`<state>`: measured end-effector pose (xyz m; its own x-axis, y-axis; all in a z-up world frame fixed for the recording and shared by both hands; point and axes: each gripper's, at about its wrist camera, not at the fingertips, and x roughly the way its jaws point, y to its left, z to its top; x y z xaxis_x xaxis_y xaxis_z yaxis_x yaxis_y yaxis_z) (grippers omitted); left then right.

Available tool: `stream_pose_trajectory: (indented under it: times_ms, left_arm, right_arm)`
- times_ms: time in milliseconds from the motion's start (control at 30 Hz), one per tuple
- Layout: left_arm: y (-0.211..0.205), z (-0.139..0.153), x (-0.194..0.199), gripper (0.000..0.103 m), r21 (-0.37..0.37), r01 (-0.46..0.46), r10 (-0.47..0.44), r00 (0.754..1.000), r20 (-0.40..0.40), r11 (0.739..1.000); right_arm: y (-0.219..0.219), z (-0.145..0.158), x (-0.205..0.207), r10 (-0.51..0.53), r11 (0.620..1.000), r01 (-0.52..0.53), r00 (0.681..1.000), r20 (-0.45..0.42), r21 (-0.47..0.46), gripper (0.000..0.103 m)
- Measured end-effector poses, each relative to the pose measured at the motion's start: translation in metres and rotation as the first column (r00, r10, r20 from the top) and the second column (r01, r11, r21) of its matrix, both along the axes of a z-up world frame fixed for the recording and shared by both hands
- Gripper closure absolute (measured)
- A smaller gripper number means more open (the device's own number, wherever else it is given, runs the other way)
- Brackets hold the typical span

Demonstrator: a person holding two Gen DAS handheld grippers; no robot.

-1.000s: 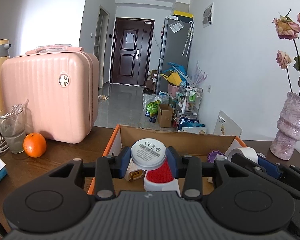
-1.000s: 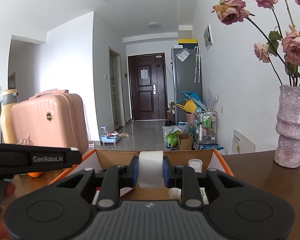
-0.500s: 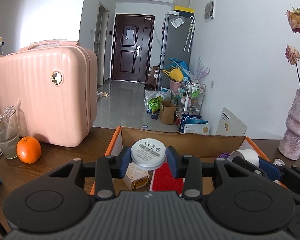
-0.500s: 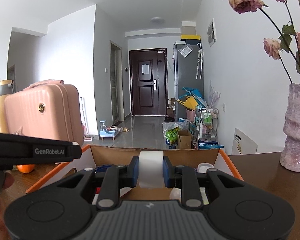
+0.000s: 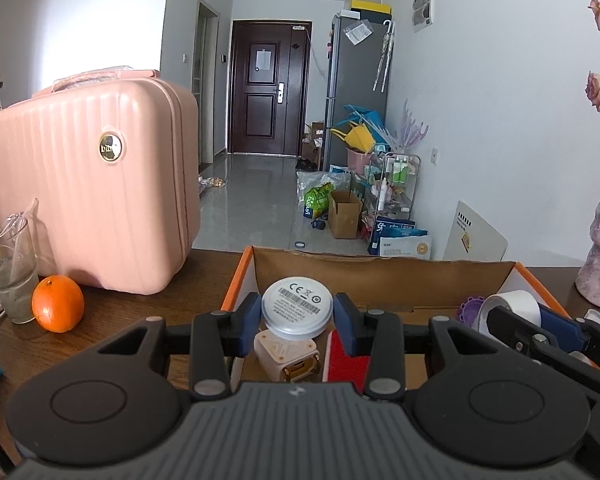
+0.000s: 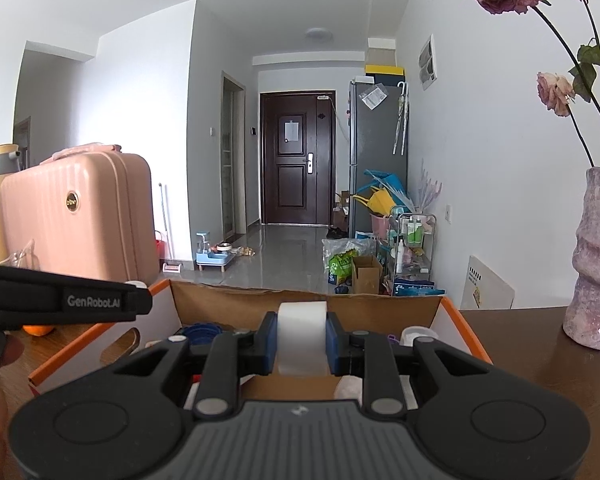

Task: Organize rigid objects
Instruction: 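Open the left tool to drop the puck while the right drops the tape roll, then withdraw both open tools from the box back toward the table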

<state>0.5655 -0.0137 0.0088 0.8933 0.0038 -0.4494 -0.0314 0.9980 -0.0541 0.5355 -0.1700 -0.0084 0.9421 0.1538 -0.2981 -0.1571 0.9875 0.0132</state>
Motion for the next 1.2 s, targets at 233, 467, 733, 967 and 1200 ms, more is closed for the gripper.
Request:
stream_pose_trajectory:
  times_ms: [233, 467, 733, 967, 1200]
  left_arm:
    - [-0.0010, -0.0006, -0.0003, 0.062, 0.006, 0.010, -0.010, 1.000, -0.003, 1.000]
    - [-0.0022, -0.0041, 0.0006, 0.062, 0.020, 0.022, -0.021, 1.000, -0.013, 1.000]
    - [-0.0012, -0.0044, 0.0009, 0.062, 0.023, 0.022, -0.022, 1.000, -0.014, 0.999]
    - [0.0010, -0.0018, -0.0055, 0.006, 0.031, -0.036, 0.036, 0.999, 0.022, 0.999]
    - [0.0017, 0.0003, -0.0069, 0.000, 0.035, -0.060, 0.059, 0.998, 0.032, 0.998]
  right_arm:
    - [0.0004, 0.0004, 0.0002, 0.003, 1.000, -0.003, 1.000, -0.006, -0.005, 0.080]
    - [0.0006, 0.0028, 0.0025, 0.001, 1.000, -0.001, 1.000, -0.010, -0.008, 0.080]
    - [0.0009, 0.0032, 0.0017, 0.000, 1.000, -0.001, 1.000, -0.013, -0.010, 0.080]
    - [0.0023, 0.0032, 0.0042, -0.016, 1.000, 0.016, 1.000, -0.013, -0.013, 0.042]
    - [0.0010, 0.0035, 0.0019, -0.033, 0.999, 0.033, 0.999, 0.011, 0.000, 0.004]
